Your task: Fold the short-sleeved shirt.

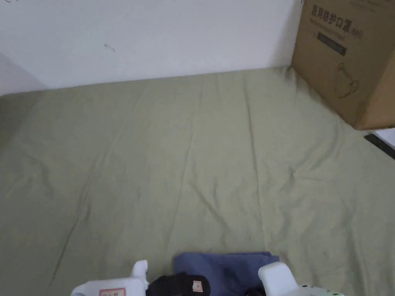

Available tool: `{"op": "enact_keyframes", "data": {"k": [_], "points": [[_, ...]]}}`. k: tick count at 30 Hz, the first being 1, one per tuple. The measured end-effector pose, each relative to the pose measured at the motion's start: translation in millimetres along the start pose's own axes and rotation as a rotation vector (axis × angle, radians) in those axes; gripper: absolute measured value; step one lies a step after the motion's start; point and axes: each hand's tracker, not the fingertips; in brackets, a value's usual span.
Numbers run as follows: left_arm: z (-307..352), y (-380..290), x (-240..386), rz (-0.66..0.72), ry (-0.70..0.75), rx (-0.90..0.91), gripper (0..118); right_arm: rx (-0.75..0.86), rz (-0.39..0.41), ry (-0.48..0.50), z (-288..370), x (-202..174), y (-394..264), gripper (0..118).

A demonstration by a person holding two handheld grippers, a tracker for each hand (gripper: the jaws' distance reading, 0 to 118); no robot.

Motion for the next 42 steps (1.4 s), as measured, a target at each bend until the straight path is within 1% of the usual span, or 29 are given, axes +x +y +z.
{"op": "enact_keyframes", "data": {"k": [2, 3, 4, 5, 6, 7, 8, 9, 10, 12, 14, 16, 20, 22, 25, 27, 28, 30, 32, 33, 34, 35, 36, 37, 38, 39, 40, 41, 42], "points": [[-20, 6, -18, 0.083, -0.064, -0.037, 109, 0.002, 0.004, -0.012, 0, -3, -1, 0], [-28, 8, -21, 0.108, -0.109, -0.059, 105, 0.001, 0.013, -0.023, 0, -4, 0, 0], [-31, 9, -21, 0.091, -0.122, -0.065, 87, 0.001, 0.017, -0.028, 0, -6, 0, 0], [-32, 14, -17, 0.076, -0.087, -0.052, 54, -0.002, 0.019, -0.038, 1, -7, 1, 0], [-35, 15, -17, 0.027, 0.056, -0.053, 28, 0.002, 0.016, -0.055, 5, -9, 4, 0], [-39, 14, -19, 0.016, 0.154, -0.058, 27, 0.049, 0.006, -0.107, 15, -14, 8, 0], [-36, 14, -24, 0.033, 0.057, -0.061, 27, 0.108, -0.003, -0.119, 26, -19, 12, 0], [-25, 8, -23, 0.06, -0.028, -0.053, 27, 0.19, -0.023, -0.087, 42, -24, 20, 0], [-18, 9, -18, 0.073, 0.012, -0.048, 27, 0.254, -0.036, -0.082, 56, -31, 29, 0], [-2, 14, -7, -0.014, 0.137, -0.052, 26, 0.363, -0.035, -0.101, 85, -49, 52, 0], [24, 27, -9, -0.054, 0.177, -0.065, 26, 0.438, -0.027, -0.1, 100, -64, 67, 0], [66, 35, -3, -0.12, 0.245, -0.025, 26, 0.482, -0.005, -0.07, 109, -80, 80, 0], [168, 59, -11, -0.166, 0.475, 0.037, 26, 0.511, 0.022, -0.044, 115, -109, 88, 0], [224, 71, -14, -0.178, 0.61, 0.066, 26, 0.539, 0.073, -0.019, 119, -124, 89, 0], [296, 89, -28, -0.156, 0.83, 0.087, 26, 0.566, 0.127, -0.024, 122, -142, 89, 0], [333, 98, -36, -0.173, 0.976, 0.07, 26, 0.56, 0.13, -0.004, 122, -147, 90, 0], [352, 101, -40, -0.142, 1.047, 0.076, 26, 0.539, 0.132, 0.015, 118, -147, 92, 0], [381, 115, -53, -0.139, 1.165, 0.078, 26, 0.512, 0.126, 0.007, 112, -150, 92, 0], [402, 120, -59, -0.17, 1.223, 0.143, 27, 0.485, 0.134, 0.001, 104, -150, 92, 0], [409, 122, -62, -0.172, 1.271, 0.147, 31, 0.474, 0.131, -0.004, 101, -151, 92, 0], [415, 123, -67, -0.157, 1.299, 0.172, 42, 0.459, 0.129, -0.002, 99, -151, 92, 0], [419, 126, -70, -0.151, 1.334, 0.162, 62, 0.447, 0.126, 0.005, 97, -150, 92, 0], [420, 128, -70, -0.153, 1.401, 0.127, 93, 0.439, 0.123, 0.01, 96, -150, 91, 0], [425, 132, -78, -0.17, 1.461, 0.132, 107, 0.432, 0.125, 0.015, 95, -149, 90, 0], [427, 132, -77, -0.191, 1.493, 0.148, 111, 0.427, 0.13, 0.013, 94, -149, 90, 0], [429, 130, -73, -0.206, 1.482, 0.206, 110, 0.427, 0.133, 0.006, 93, -148, 89, 0], [431, 129, -69, -0.196, 1.444, 0.272, 110, 0.425, 0.135, 0.001, 92, -148, 89, 0], [420, 109, -56, -0.173, 1.408, 0.305, 110, 0.422, 0.133, 0.001, 92, -146, 89, 0], [417, 105, -50, -0.149, 1.367, 0.335, 107, 0.421, 0.129, 0.004, 92, -144, 89, 0]]}}
